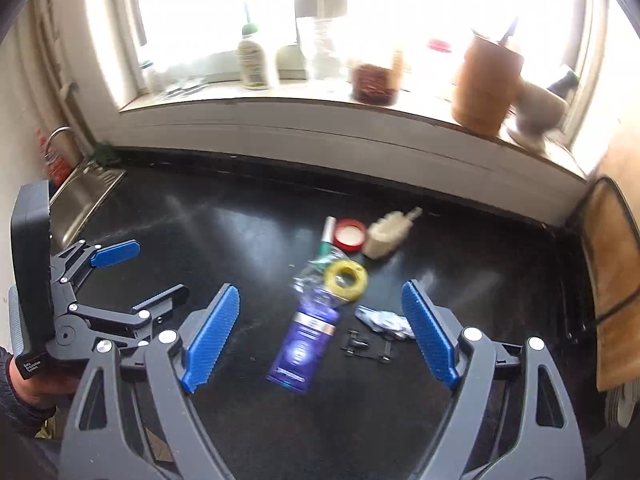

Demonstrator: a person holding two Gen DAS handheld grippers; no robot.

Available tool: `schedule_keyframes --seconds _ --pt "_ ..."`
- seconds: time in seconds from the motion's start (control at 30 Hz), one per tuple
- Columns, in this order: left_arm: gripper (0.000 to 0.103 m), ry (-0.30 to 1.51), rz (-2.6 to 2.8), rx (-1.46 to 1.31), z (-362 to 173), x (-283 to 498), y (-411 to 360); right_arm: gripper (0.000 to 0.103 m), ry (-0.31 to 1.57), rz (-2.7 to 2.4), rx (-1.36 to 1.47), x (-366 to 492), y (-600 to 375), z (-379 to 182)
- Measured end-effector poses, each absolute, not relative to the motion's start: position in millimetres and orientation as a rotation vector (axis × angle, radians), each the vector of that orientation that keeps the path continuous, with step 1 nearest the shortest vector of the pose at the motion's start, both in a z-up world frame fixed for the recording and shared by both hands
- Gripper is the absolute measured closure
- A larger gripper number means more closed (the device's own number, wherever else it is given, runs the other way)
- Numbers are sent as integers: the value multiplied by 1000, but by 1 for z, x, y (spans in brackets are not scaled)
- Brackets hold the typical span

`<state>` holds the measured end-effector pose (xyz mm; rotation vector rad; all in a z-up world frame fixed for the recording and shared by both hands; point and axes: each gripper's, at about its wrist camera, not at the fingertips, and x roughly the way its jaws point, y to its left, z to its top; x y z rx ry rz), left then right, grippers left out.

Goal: Collect trash
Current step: 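Return both tools to the counter above the remaining trash, then grasp the clear plastic cup with the left tool while the right tool grasps the crumpled plastic wrapper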

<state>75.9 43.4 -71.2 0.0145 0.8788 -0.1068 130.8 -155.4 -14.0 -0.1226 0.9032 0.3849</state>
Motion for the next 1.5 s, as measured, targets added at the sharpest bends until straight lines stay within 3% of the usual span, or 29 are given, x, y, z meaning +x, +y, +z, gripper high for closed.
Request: schedule_keyframes --seconds 0.27,1.0,1.17,1.23,1.27,1.5 --pt "14 925 -202 88 -87 105 -17 22 965 277 -34 139 -239 -49" --pt "14 1096 -304 156 -193 211 -65 24 1281 246 95 238 -249 -192" --pt "18 1114 -304 129 -204 219 -66 51 1304 253 83 243 -248 -200" --pt "31 1122 -308 113 -206 220 -66 69 1295 265 97 244 -249 -198" --pt "40 1130 -313 107 -206 221 -66 72 1293 269 102 245 -249 -196" --pt "42 1083 -296 54 -185 211 -56 77 1234 284 112 242 -250 -168"
